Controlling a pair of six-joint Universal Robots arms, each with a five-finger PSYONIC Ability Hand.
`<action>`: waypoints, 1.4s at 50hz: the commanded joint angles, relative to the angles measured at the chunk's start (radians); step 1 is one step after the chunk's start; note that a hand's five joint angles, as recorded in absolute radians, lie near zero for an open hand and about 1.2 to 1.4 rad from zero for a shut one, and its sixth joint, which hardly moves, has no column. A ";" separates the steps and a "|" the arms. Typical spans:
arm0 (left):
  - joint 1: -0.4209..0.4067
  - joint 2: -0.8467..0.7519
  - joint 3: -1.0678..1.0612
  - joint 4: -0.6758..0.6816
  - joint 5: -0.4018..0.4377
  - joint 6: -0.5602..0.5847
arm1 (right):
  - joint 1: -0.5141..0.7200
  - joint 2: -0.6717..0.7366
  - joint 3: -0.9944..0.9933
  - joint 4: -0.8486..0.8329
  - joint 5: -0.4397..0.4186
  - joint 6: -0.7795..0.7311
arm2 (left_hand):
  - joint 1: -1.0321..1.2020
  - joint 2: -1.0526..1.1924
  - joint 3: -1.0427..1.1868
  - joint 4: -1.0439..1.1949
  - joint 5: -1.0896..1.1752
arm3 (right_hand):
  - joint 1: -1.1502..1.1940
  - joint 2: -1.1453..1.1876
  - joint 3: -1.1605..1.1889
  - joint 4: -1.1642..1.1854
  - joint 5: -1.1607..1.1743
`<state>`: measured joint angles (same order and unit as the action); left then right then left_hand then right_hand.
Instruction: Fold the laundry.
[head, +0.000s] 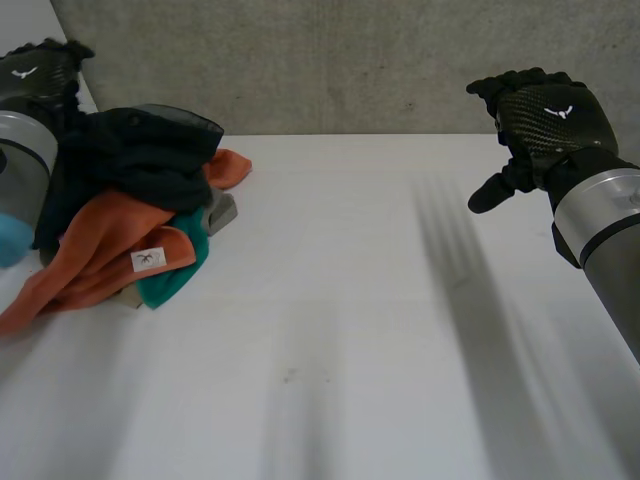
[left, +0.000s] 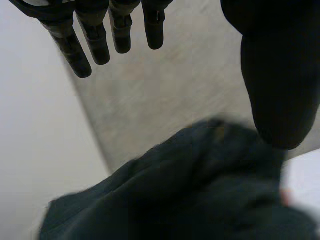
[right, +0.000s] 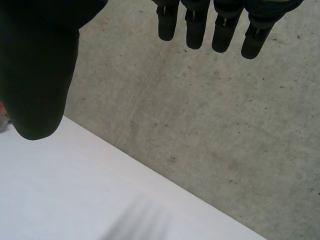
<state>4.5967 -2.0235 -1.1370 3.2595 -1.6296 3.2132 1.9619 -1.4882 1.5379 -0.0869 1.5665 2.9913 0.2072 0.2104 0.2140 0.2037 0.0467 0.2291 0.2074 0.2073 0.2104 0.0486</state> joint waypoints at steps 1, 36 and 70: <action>0.108 -0.343 0.325 0.026 0.008 0.166 | 0.003 0.003 0.001 -0.001 0.000 -0.002 | -0.033 -0.036 -0.039 -0.029 -0.047 | -0.055 -0.033 -0.033 -0.036 -0.049; -0.522 -0.001 -0.118 0.344 0.303 -0.039 | -0.046 0.006 -0.016 -0.001 0.000 -0.015 | 1.189 1.186 1.182 1.193 1.175 | -0.055 -0.033 -0.033 -0.036 -0.049; -0.179 -0.172 -0.045 0.190 0.243 0.283 | -0.080 0.082 -0.010 0.006 -0.011 -0.104 | -0.011 -0.015 -0.018 -0.008 -0.025 | -0.055 -0.033 -0.033 -0.036 -0.049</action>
<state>4.3009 -1.9600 -1.3083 3.4628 -1.3506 3.2557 1.8817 -1.4347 1.5211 -0.0839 1.5551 2.9037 0.2372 0.2230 0.2293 0.2196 0.0510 0.2291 0.2074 0.2073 0.2104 0.0486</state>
